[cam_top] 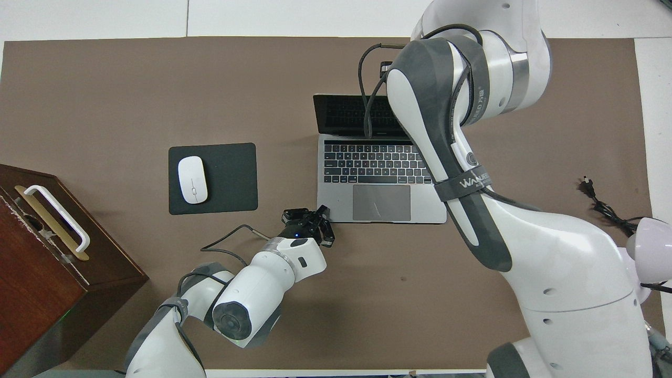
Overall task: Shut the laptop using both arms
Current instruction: 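Pull the laptop screen down toward the keyboard with the right gripper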
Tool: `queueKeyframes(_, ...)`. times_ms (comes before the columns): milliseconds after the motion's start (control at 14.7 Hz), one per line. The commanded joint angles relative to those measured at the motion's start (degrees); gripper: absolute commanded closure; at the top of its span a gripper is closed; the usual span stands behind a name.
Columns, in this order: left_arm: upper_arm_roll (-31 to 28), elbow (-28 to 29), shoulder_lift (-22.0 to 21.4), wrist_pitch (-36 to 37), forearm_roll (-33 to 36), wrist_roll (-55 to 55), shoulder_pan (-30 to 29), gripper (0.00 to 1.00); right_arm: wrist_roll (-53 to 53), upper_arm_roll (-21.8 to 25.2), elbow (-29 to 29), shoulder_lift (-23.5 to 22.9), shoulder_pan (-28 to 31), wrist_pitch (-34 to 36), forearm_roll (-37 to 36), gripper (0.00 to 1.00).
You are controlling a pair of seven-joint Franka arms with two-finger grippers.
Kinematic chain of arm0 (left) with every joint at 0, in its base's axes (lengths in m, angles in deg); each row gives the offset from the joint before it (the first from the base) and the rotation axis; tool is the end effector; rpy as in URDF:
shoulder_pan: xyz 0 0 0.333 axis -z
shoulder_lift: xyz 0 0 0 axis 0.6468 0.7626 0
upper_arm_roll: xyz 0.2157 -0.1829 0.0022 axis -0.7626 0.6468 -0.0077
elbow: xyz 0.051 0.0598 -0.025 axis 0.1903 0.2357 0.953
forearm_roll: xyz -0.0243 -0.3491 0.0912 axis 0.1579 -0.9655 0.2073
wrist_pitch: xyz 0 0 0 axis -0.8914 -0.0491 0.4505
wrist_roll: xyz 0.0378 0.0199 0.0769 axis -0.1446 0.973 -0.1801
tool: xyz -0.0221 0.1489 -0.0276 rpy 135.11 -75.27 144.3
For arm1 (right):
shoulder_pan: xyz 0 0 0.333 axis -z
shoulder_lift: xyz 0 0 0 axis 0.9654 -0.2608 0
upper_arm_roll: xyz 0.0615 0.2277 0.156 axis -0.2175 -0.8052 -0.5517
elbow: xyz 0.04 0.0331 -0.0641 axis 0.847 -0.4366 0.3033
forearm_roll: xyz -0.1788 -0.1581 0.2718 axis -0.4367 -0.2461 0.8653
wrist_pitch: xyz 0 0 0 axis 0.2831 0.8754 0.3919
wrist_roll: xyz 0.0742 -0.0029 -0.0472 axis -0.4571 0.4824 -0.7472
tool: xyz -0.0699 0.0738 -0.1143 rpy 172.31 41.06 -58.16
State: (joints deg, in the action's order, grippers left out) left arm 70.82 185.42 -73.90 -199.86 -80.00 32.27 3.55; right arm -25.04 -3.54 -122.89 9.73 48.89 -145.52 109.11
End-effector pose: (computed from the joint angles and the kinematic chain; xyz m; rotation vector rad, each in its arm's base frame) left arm 0.3953 -0.3452 0.2285 2.5840 -0.7493 0.9550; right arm 0.6639 0.2344 0.4065 -3.0052 0.1551 0.0315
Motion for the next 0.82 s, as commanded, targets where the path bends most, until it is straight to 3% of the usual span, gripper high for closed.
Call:
queueKeyframes(0, -0.73, 4.38, 1.04, 1.86, -0.55, 1.54, 0.26, 1.0, 2.4, 0.68, 1.32, -0.94, -0.11, 3.57, 3.35, 1.0)
queueKeyframes(748, -0.73, 4.74, 1.04, 1.86, -0.55, 1.46, 0.27, 1.0, 7.06, 0.15, -3.06, -1.03, -0.98, 10.43, 9.78, 1.0)
